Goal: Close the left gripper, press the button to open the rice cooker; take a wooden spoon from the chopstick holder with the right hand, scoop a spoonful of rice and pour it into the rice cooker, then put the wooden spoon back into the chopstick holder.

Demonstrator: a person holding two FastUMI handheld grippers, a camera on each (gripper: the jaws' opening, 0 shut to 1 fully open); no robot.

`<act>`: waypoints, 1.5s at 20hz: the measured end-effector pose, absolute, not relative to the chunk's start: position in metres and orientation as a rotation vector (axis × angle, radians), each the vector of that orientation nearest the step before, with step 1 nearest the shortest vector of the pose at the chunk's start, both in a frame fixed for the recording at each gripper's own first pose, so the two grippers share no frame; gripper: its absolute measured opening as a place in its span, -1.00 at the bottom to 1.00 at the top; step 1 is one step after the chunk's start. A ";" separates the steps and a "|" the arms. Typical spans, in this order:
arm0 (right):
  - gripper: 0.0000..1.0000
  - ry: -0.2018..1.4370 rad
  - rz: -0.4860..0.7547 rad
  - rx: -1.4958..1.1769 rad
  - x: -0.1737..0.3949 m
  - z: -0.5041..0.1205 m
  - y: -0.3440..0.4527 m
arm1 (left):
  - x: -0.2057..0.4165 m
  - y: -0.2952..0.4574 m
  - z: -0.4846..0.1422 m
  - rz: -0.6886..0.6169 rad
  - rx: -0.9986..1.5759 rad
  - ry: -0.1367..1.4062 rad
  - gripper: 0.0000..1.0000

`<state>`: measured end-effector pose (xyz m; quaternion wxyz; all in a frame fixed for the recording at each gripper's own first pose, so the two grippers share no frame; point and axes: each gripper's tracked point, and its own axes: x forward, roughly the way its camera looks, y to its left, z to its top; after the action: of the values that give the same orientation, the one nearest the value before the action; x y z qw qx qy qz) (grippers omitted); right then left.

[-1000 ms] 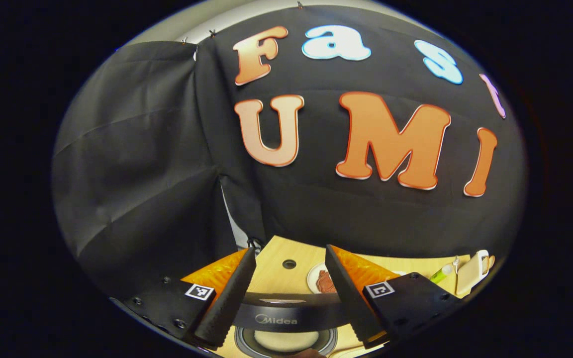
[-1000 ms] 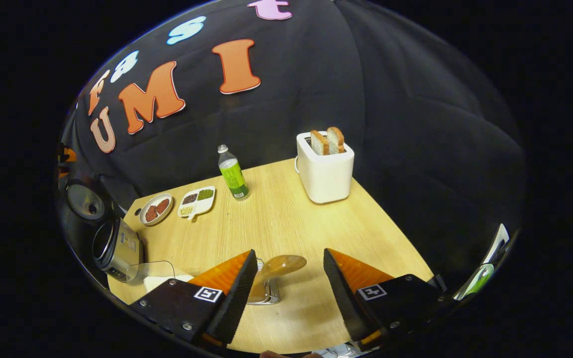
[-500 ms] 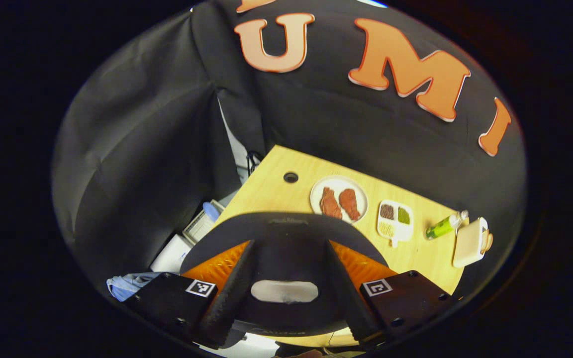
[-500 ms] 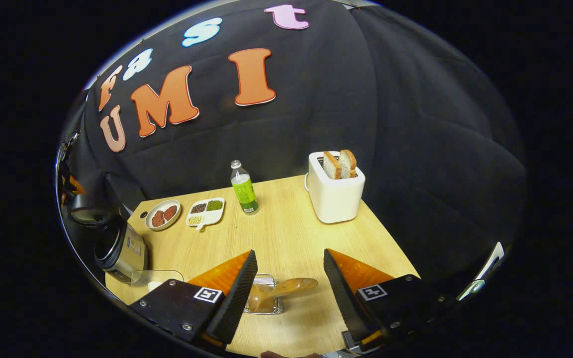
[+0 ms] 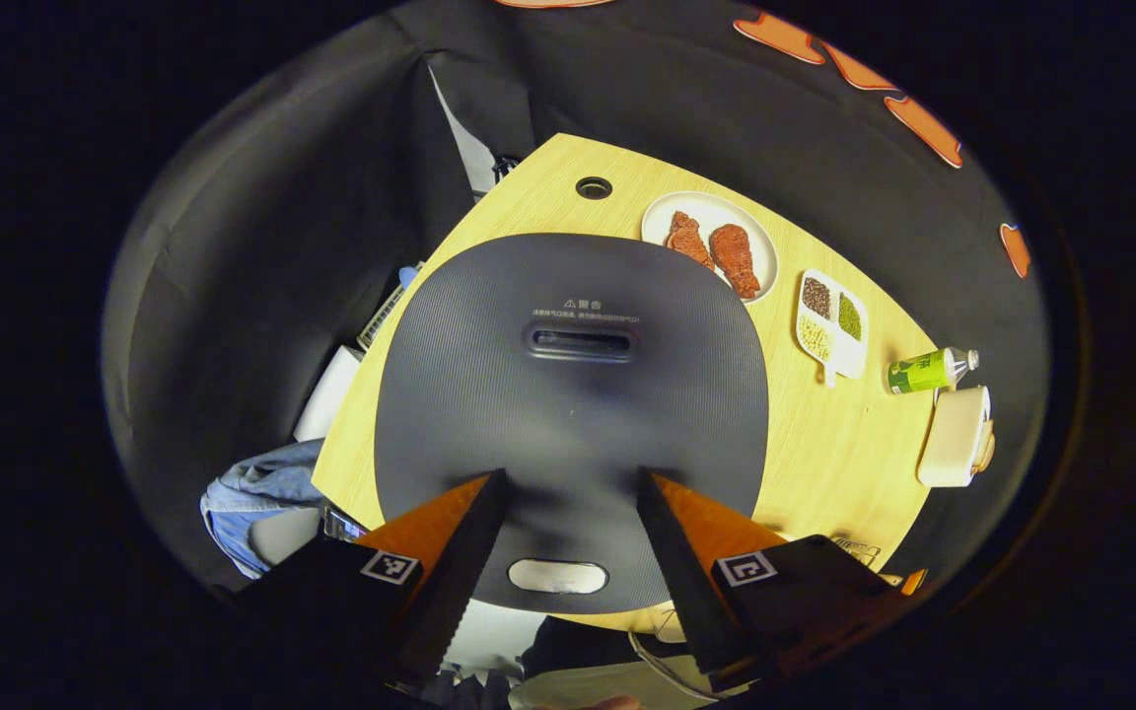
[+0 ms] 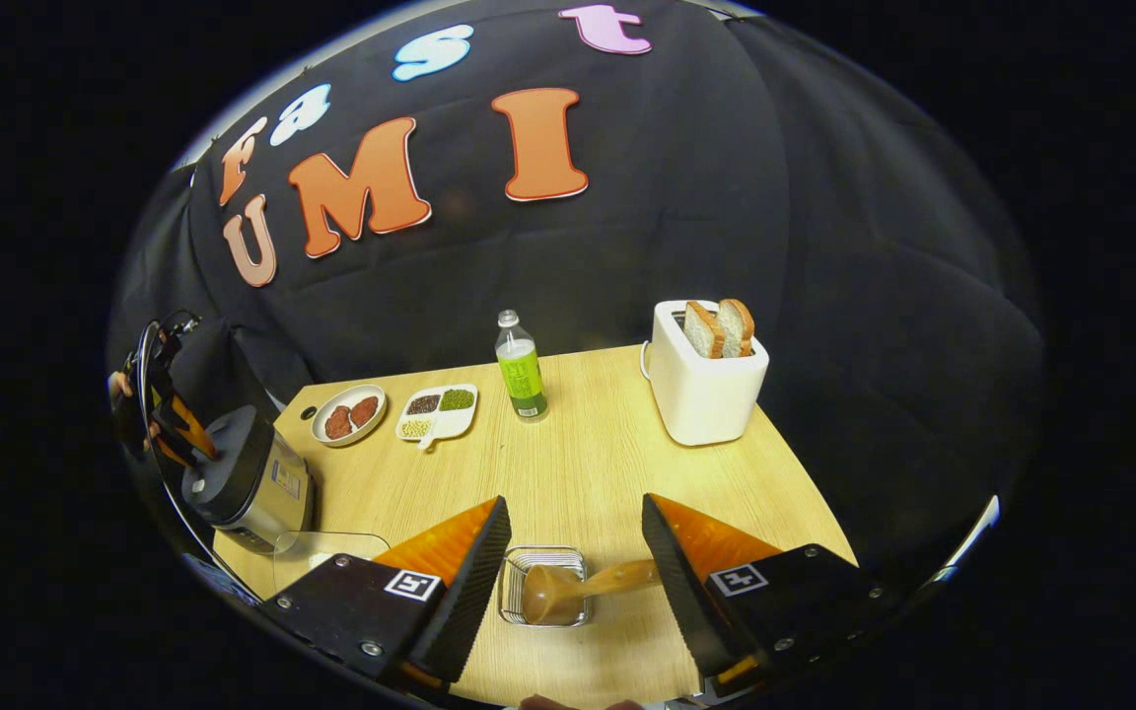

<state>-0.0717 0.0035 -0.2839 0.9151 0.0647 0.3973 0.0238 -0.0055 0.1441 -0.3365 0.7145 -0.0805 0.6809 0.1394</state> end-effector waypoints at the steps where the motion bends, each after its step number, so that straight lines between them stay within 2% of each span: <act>1: 0.68 0.816 0.049 0.131 -0.071 -0.283 0.003 | -0.004 0.143 -0.334 0.298 -0.172 1.518 0.87; 6: 0.68 0.775 0.069 0.140 -0.062 -0.271 0.018 | -0.004 0.142 -0.333 0.261 -0.149 1.478 0.84; 10: 0.68 0.691 0.089 0.115 -0.050 -0.249 0.020 | -0.003 0.141 -0.330 0.131 -0.016 1.270 0.87; 13: 0.68 0.630 0.091 0.108 -0.040 -0.228 0.021 | -0.006 0.141 -0.325 0.139 -0.021 1.162 0.86; 17: 0.68 0.469 0.083 0.089 -0.017 -0.174 0.014 | -0.002 0.153 -0.310 0.218 -0.028 1.025 0.84; 18: 0.68 0.426 0.085 0.086 -0.012 -0.157 0.013 | 0.003 0.152 -0.294 0.219 -0.030 0.963 0.99; 19: 0.68 0.388 0.089 0.084 -0.009 -0.143 0.013 | 0.012 0.151 -0.271 0.208 -0.019 0.884 0.83; 21: 0.68 0.319 0.095 0.076 0.000 -0.119 0.016 | 0.035 0.146 -0.210 0.190 0.026 0.687 0.83; 22: 0.68 0.290 0.096 0.069 0.005 -0.107 0.017 | 0.045 0.141 -0.178 0.177 0.032 0.595 0.95; 23: 0.67 0.261 0.101 0.063 0.008 -0.095 0.020 | 0.050 0.134 -0.150 0.166 0.037 0.524 0.94; 25: 0.68 0.207 0.098 0.044 0.014 -0.072 0.022 | 0.051 0.126 -0.100 0.162 0.044 0.423 0.93; 26: 0.67 0.184 0.101 0.041 0.015 -0.061 0.024 | 0.049 0.119 -0.078 0.150 0.034 0.373 1.00; 28: 0.67 0.143 0.104 0.040 0.018 -0.041 0.029 | 0.051 0.099 -0.050 0.106 0.025 0.278 0.93; 30: 0.67 0.105 0.102 0.030 0.017 -0.028 0.031 | 0.046 0.090 -0.019 0.088 0.068 0.175 1.00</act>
<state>0.0171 0.0309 -0.0278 0.9972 0.0152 0.0523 0.0509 0.0460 0.0898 -0.0191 0.9947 0.0339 0.0871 0.0439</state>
